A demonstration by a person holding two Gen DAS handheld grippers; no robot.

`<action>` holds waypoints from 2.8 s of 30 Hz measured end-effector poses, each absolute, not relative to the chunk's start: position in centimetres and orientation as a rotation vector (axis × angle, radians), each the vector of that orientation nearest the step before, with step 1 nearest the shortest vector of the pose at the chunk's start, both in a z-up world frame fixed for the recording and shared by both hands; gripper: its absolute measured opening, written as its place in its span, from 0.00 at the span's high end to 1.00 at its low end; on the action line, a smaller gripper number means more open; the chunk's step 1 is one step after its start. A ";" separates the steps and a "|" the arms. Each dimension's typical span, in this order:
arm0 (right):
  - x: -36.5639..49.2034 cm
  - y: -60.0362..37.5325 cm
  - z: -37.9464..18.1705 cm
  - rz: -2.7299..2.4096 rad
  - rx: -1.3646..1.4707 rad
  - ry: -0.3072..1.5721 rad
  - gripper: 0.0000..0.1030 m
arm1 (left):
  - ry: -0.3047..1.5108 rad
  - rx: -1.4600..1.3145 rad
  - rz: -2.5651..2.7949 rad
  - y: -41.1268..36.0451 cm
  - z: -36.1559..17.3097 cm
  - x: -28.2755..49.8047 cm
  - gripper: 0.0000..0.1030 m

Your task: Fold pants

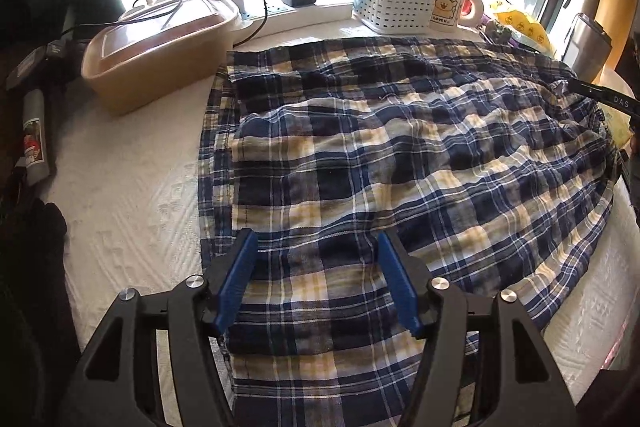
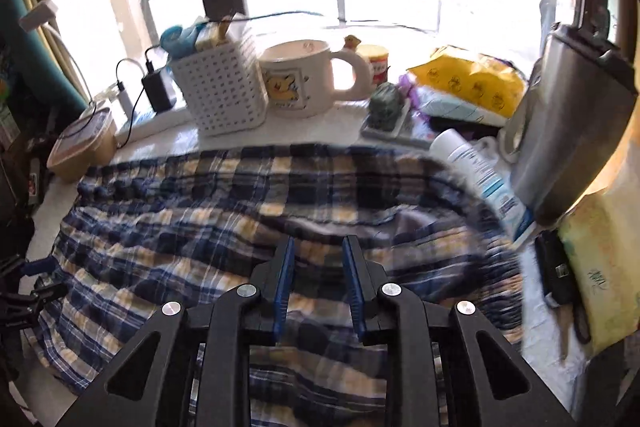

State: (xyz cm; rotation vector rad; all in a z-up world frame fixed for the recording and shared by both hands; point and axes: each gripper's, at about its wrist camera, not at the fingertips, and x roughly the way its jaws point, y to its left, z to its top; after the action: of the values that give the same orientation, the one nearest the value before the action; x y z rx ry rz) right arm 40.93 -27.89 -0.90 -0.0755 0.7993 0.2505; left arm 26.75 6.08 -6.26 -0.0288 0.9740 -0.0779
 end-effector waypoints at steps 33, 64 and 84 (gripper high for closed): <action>29.6 -37.4 -2.1 0.080 0.117 0.832 0.30 | 0.895 -0.117 -0.020 8.3 -3.2 21.6 0.39; 34.7 -35.7 -5.3 0.189 0.602 0.838 0.14 | 0.887 -0.229 0.068 15.0 -4.0 19.2 0.39; 35.2 -31.3 0.6 0.179 0.399 0.738 0.82 | 0.840 -0.264 0.053 16.2 -3.2 18.2 0.39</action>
State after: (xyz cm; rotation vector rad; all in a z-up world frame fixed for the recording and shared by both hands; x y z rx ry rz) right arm 35.19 -31.34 0.65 0.3993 0.7381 0.1790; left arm 18.18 16.21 -3.18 -0.2644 0.8400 0.0527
